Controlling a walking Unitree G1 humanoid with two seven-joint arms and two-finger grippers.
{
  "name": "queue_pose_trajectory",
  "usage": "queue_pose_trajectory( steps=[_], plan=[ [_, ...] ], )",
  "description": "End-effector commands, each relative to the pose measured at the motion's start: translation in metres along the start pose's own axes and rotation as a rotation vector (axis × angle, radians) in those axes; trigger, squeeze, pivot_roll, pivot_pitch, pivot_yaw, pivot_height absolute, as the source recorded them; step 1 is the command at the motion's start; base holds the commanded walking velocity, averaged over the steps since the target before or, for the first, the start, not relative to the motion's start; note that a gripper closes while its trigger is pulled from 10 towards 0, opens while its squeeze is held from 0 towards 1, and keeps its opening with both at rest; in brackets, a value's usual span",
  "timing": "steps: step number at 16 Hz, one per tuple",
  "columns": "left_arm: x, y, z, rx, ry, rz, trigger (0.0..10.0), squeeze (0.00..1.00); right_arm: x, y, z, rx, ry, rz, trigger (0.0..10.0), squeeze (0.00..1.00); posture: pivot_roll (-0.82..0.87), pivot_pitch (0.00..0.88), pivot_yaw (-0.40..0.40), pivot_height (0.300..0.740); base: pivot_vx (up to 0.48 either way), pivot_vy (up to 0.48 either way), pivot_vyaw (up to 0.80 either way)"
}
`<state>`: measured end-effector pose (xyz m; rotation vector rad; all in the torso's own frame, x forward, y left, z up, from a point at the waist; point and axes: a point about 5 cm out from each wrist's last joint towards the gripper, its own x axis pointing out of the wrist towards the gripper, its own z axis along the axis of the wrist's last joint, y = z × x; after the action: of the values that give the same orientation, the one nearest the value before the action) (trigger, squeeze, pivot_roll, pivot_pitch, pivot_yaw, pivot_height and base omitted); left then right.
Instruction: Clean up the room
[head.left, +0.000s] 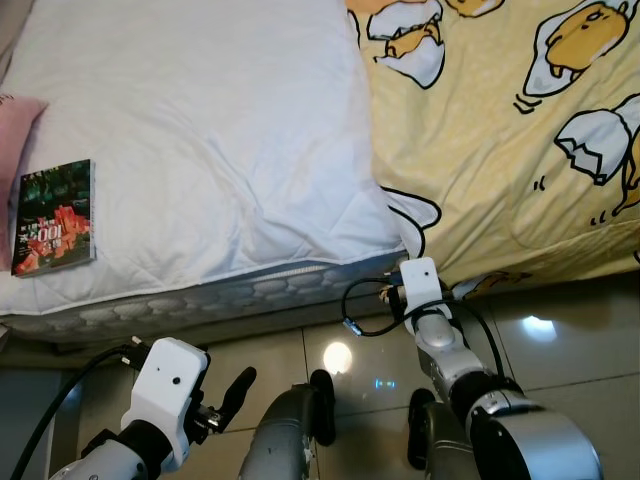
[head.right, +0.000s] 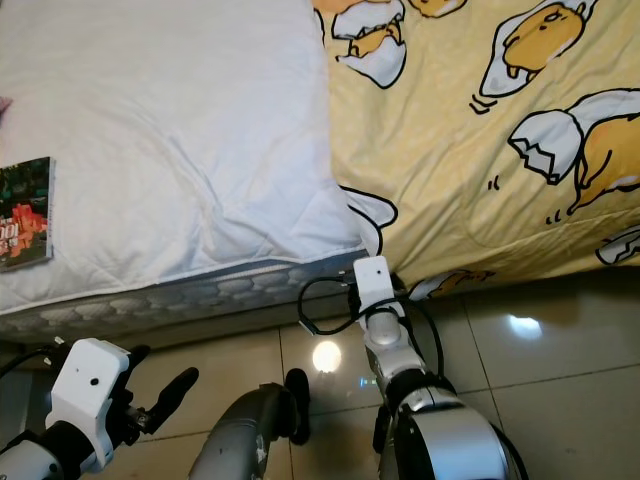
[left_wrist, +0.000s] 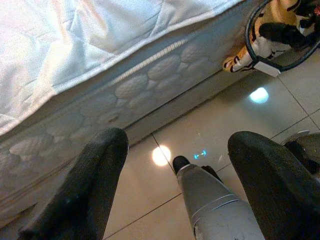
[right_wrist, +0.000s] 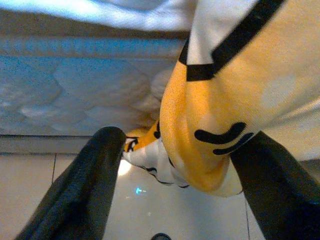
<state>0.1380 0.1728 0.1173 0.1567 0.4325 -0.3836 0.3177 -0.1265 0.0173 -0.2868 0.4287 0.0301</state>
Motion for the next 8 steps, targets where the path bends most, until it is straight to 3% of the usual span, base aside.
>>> queue_pose_trajectory(
  steps=[1,3,8],
  plan=[
    [-0.004,0.0,-0.004,-0.001,0.033,0.013,10.0,0.0,-0.004,0.014,-0.009,-0.025,0.037,0.055,0.0,0.0,0.29,0.387,0.208,0.74,0.0,0.0,0.0],
    [-0.001,-0.002,-0.003,-0.006,0.031,0.008,10.0,0.0,-0.004,0.015,-0.01,-0.01,0.054,0.081,0.0,0.0,0.28,0.387,0.203,0.74,0.0,0.0,0.0],
    [0.002,-0.007,-0.003,-0.025,0.026,0.008,10.0,0.0,-0.015,0.035,-0.028,0.009,0.082,0.183,0.0,0.0,0.26,0.388,0.18,0.74,0.0,0.0,0.0]
  ],
)
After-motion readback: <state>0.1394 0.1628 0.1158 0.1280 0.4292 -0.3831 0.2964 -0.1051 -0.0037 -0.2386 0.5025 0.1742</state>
